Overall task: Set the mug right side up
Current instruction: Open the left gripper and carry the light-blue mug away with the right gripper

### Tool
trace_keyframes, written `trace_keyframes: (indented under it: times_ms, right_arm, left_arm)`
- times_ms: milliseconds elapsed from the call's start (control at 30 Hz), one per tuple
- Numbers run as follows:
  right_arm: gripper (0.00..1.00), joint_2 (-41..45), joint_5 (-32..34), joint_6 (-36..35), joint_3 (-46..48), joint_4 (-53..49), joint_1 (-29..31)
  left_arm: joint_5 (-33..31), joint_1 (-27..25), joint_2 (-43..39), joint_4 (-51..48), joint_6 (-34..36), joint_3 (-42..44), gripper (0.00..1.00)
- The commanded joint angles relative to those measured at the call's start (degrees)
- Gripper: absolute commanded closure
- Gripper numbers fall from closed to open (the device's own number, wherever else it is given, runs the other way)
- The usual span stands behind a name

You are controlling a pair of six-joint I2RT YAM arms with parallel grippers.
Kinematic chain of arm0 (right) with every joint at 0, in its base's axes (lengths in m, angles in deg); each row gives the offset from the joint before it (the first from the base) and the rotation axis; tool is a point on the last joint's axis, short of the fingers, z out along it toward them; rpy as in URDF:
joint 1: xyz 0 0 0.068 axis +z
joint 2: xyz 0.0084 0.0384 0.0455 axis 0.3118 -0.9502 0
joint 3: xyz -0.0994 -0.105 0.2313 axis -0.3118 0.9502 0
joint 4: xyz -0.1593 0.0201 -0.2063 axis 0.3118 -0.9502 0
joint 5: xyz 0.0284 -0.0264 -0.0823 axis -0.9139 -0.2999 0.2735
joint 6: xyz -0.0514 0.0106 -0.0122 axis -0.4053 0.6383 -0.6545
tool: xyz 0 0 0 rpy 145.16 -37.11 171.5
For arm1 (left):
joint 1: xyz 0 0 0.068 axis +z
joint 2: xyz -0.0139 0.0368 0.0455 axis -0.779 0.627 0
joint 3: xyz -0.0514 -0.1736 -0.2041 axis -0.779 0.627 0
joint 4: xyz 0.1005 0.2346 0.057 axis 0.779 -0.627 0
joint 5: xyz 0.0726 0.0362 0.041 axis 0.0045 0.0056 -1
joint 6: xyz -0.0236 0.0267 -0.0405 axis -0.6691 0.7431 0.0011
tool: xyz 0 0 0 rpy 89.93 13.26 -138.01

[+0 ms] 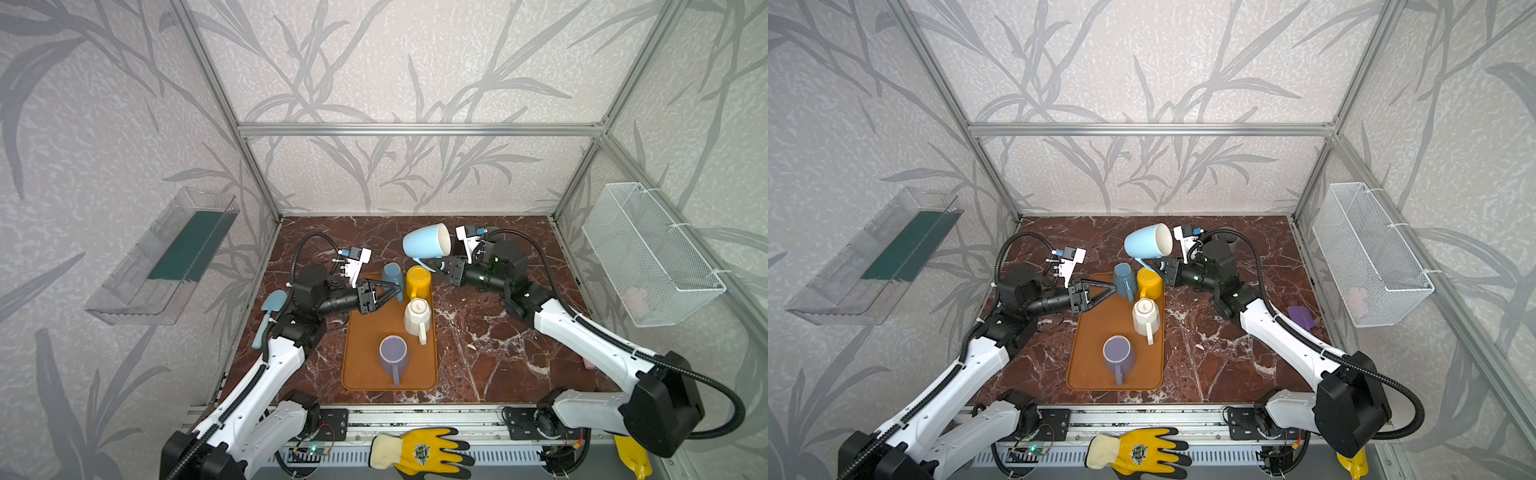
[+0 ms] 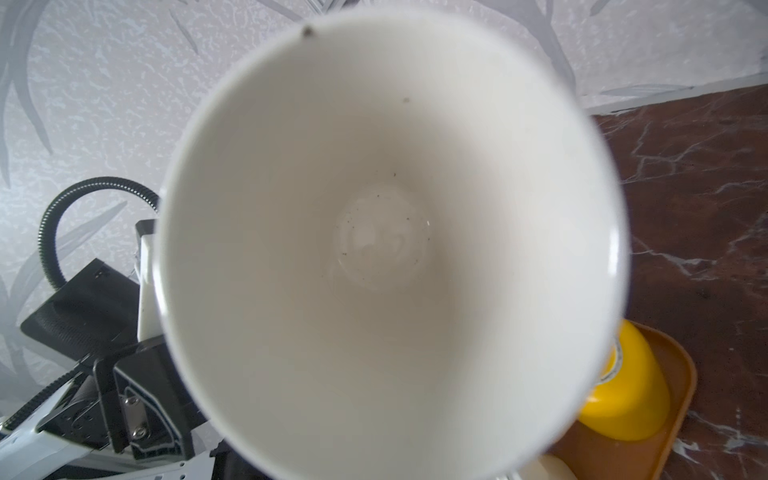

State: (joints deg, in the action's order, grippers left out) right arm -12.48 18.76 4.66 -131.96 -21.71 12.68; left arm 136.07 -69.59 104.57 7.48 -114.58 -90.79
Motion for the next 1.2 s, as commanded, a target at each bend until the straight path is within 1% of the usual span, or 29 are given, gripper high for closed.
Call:
trace_keyframes:
  times_ms: [0, 200, 333, 500, 600, 833, 1033, 1067, 1167]
  right_arm:
    - [1.00, 1.6, 3.5, -5.7, -5.2, -3.3, -0.9]
    - [1.00, -1.0, 10.6, -11.6, -10.5, -12.6, -1.0]
    - [1.00, -3.7, 15.5, -14.5, -14.4, -18.1, -1.0]
    - [1.00, -7.6, 21.0, -16.2, -18.2, -23.5, -1.0]
    - [1.00, -10.4, 23.2, -16.5, -21.1, -27.0, -1.1]
    - [1.00, -17.7, 28.2, -16.6, -27.6, -33.7, -1.0]
    - [1.00, -23.8, 32.2, -16.1, -32.1, -36.1, -1.0]
    - [1.00, -26.3, 32.6, -16.0, -33.3, -36.9, -1.0]
    - [1.00, -30.1, 33.9, -16.0, -36.9, -39.3, -1.0]
  left_arm:
    - [-3.0, -0.8, 0.3, -4.8, 3.6, -2.7, 0.58]
    - [-9.1, -3.3, 2.2, -14.6, 9.3, -6.6, 0.58]
    - [-12.7, -5.4, 4.4, -19.0, 12.4, -8.8, 0.58]
    - [-20.7, -8.2, 5.0, -23.8, 15.0, -11.3, 0.59]
    - [-23.9, -9.0, 4.8, -26.0, 15.8, -12.2, 0.60]
    - [-26.2, -9.5, 4.0, -27.8, 16.2, -11.9, 0.60]
    - [-27.9, -9.7, 2.3, -29.9, 16.6, -11.9, 0.60]
    - [-28.1, -9.7, 2.0, -30.4, 16.7, -11.9, 0.60]
    - [-28.8, -9.7, 1.4, -31.7, 17.1, -12.0, 0.60]
